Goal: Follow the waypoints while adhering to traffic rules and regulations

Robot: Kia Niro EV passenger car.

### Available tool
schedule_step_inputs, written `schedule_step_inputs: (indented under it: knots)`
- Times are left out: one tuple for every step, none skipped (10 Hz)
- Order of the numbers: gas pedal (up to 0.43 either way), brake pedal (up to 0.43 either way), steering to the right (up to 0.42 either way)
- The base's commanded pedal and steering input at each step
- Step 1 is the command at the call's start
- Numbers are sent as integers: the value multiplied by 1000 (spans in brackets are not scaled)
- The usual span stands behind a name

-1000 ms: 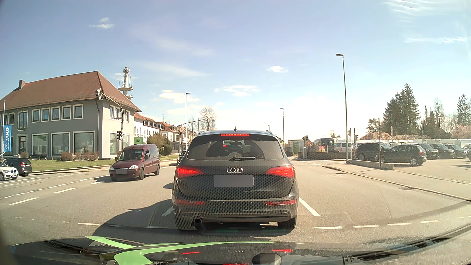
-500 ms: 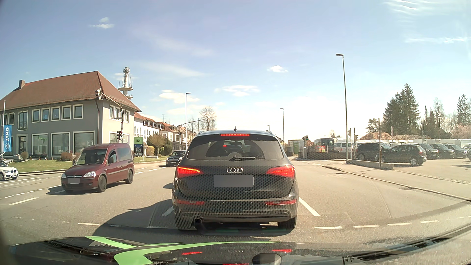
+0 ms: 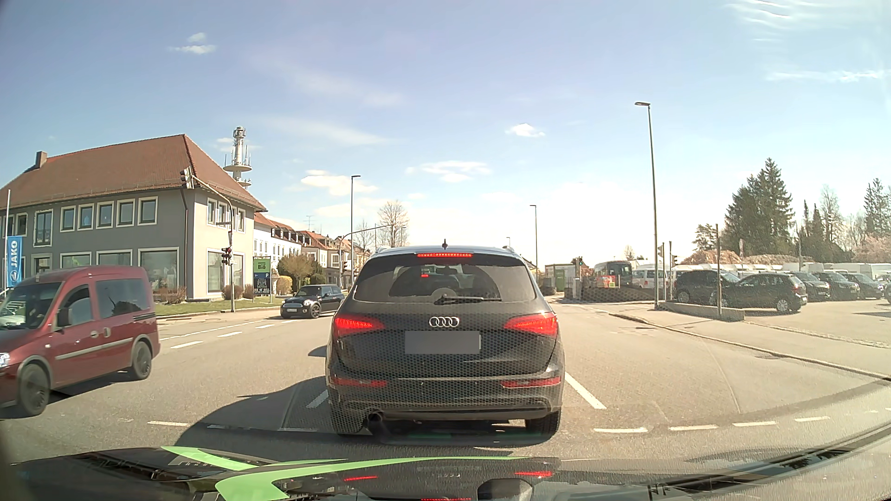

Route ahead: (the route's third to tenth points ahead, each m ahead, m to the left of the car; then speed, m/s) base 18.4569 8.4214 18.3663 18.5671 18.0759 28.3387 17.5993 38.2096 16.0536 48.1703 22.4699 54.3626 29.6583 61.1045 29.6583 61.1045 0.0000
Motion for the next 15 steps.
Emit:
schedule_step_inputs:
  knots:
    - [0, 311, -1]
    - [0, 311, -1]
    - [0, 311, -1]
    - [0, 311, -1]
    - [0, 311, -1]
    - [0, 305, -1]
    - [0, 311, -1]
    - [0, 311, -1]
    - [0, 305, -1]
    - [0, 311, -1]
    - [0, 311, -1]
    - [0, 311, -1]
    - [0, 305, -1]
    - [0, 311, -1]
    - [0, 311, -1]
